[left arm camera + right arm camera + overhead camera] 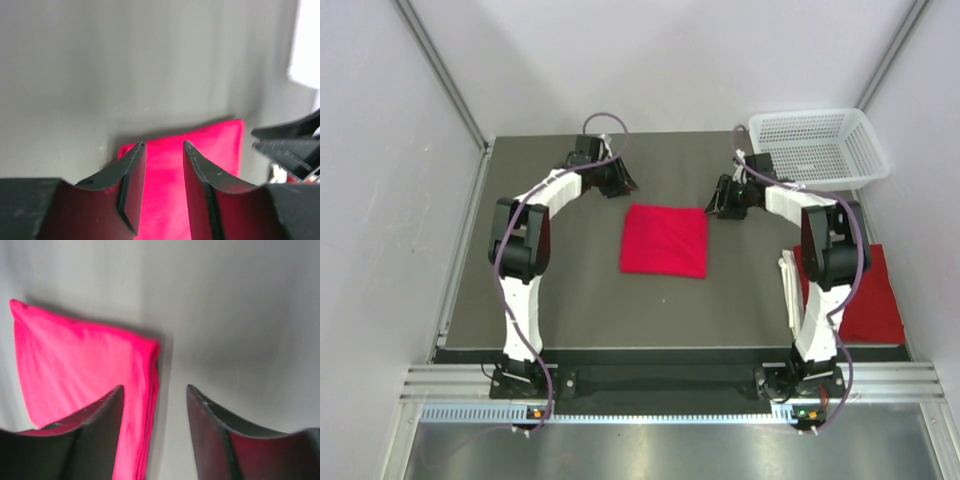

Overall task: Fold and stack the t-shirts
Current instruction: Fold the tshirt, then neatly place the folded tshirt to the corner

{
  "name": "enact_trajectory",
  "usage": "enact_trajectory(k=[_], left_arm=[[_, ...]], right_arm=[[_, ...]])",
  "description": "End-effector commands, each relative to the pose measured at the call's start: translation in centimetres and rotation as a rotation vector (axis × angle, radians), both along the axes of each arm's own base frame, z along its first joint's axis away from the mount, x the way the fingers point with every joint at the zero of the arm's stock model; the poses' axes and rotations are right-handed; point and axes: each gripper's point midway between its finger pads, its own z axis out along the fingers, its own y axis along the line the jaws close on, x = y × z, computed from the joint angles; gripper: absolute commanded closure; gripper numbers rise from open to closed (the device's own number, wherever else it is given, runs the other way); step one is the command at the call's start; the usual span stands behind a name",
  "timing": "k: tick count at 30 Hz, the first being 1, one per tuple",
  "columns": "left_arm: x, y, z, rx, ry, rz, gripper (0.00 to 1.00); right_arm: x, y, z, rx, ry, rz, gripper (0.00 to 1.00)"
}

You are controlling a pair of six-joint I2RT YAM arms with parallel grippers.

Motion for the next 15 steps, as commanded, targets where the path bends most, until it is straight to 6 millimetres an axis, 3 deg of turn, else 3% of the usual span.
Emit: enact_trajectory(k=[1, 3, 4, 5, 7, 11, 15], left_arm=[[0.1, 0.1, 8.7, -0.03, -0.131, -0.048, 0.59], [-0.8, 0.3, 8.6, -0.017, -0.114, -0.061, 0.59], [-1.6, 0.2, 8.9, -0.026, -0.104, -0.084, 0.59], [-2.4, 0.0, 8.8, -0.035, -0.096, -0.098, 0.59], [-4.7, 0.0, 7.7, -0.04, -0.052, -0.115, 0.6], [-9.1, -0.6, 6.2, -0.045, -0.013, -0.129, 0.6], [-14.2, -0.5, 3.3, -0.017, 0.066, -0.14, 0.61]], right_arm=[[-1.1, -2.0, 5.1, -0.045, -0.042, -0.12, 0.45], [-2.7, -2.2, 5.2, -0.069, -0.028, -0.152, 0.41], [-3.2, -2.0, 7.1, -0.052, -0.067, -0.168, 0.36], [-4.2, -1.7, 6.7, -0.054, -0.064, -0.162, 0.34], [-4.3, -1.6, 8.6, -0.05, -0.134, -0.141, 0.29], [-3.6, -1.1, 9.8, -0.073, -0.198, -0.017, 0.26], [-3.0, -0.2, 9.3, -0.096, -0.192, 0.114, 0.23]])
